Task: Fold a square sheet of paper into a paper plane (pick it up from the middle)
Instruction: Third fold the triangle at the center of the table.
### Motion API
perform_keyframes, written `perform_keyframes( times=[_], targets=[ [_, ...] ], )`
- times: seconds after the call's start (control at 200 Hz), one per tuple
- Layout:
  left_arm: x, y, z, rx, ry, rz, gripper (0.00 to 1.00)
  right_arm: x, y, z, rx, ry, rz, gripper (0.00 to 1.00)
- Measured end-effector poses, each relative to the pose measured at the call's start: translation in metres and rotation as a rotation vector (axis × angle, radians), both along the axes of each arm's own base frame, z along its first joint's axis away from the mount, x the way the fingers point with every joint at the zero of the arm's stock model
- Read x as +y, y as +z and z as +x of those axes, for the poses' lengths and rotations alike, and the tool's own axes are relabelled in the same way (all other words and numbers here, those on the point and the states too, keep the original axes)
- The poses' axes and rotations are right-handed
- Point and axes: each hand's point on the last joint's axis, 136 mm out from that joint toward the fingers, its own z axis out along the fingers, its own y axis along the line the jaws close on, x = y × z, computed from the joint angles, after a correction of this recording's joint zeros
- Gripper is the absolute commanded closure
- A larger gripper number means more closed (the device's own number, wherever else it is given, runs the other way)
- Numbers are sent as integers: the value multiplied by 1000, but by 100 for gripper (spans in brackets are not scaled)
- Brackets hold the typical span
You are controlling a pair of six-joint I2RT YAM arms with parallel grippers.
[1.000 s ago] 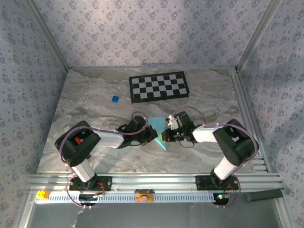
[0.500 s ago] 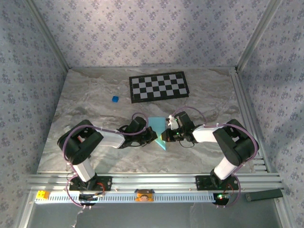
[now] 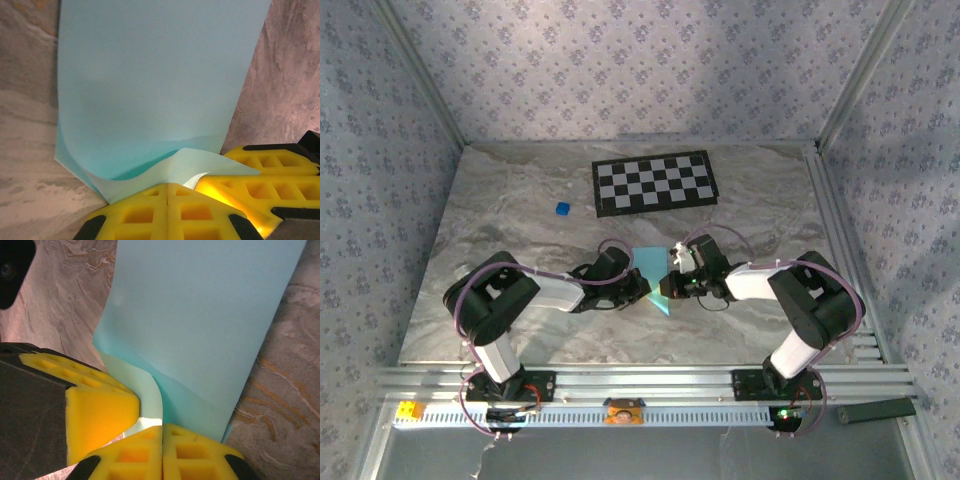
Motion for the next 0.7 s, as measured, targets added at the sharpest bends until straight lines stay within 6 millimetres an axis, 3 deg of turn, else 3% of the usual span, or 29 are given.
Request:
perform_keyframes(
  times=[0.12, 0.35, 0.51, 0.705],
  targets=[
    [-1, 0, 0, -3, -4, 11, 100, -2, 6, 0, 8, -17, -1, 71],
    [-1, 0, 0, -6, -11, 24, 100, -23, 37, 10, -39, -99, -15, 63],
    [-1, 0, 0, -8, -10, 26, 100, -29, 59, 9, -55, -113, 25, 75],
    [-1, 0, 0, -8, -10, 26, 100, -6, 57, -22, 12, 13, 48, 92]
  ],
)
